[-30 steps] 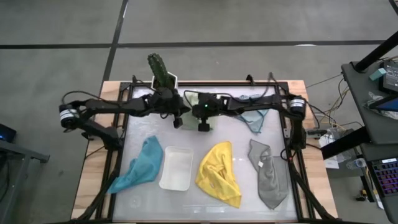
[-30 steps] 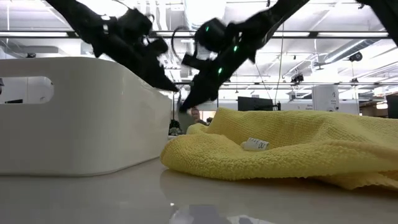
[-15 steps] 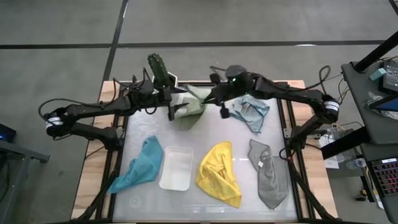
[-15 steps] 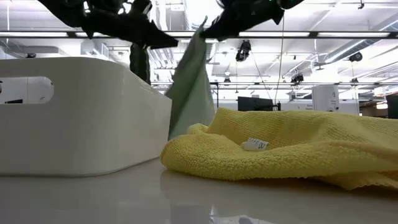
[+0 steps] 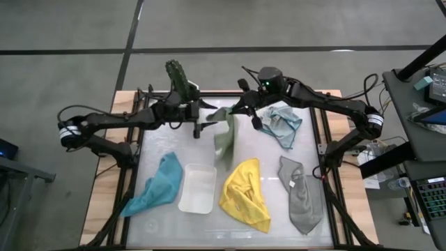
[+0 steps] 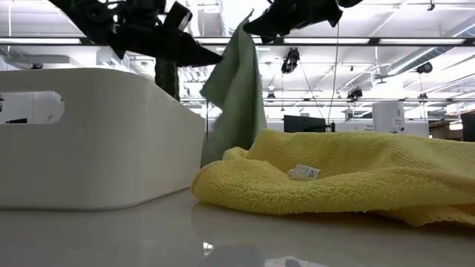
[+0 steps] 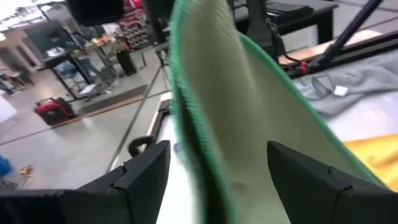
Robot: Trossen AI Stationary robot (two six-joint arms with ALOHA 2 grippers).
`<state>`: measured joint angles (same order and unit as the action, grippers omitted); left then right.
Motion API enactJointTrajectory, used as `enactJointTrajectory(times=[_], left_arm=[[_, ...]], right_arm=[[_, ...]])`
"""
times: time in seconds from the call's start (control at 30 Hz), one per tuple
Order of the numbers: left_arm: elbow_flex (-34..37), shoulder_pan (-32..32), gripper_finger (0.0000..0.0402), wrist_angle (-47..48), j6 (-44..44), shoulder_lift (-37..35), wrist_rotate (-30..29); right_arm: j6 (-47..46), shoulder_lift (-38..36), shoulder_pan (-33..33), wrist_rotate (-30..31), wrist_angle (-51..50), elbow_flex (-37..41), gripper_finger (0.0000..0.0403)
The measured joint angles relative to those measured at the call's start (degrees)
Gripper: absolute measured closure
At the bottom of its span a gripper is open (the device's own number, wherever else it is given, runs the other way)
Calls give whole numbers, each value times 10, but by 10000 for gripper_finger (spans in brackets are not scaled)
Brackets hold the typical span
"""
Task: Fold microfiber towels
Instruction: Fold the green microfiber towel
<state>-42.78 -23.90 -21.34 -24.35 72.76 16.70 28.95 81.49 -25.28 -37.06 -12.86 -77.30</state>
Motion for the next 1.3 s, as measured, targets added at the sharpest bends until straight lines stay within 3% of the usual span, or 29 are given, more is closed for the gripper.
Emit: enactJointTrajectory(times=[0.2,0.33,0.5,0.67,0.8,0.97,1.13,1.3], left_arm=[[0,-1,153,40,0,17,-1],[0,-1,181,48,-2,37,-33],[-1,-1,277,65,-14,33,-45],[-9,-1,388,101,-40,-19,-76],[-45,-1,396,130,-55,-74,-77],[-138,-1,400,210,-61,-99,-77],[-228,-14,401,285,-91,-71,-103],[-274,-42,401,348,-109,-21,-119]], right_arm=[[-4,0,0,0,0,0,394],[-4,0,0,0,0,0,394],[-3,-1,0,1,-15,0,394],[18,-25,-3,1,-37,0,394],[22,-56,-11,34,-36,-2,394],[34,-76,-13,146,-30,-9,394],[131,-71,-23,196,-22,-28,394],[146,-57,-51,247,-8,-46,394]])
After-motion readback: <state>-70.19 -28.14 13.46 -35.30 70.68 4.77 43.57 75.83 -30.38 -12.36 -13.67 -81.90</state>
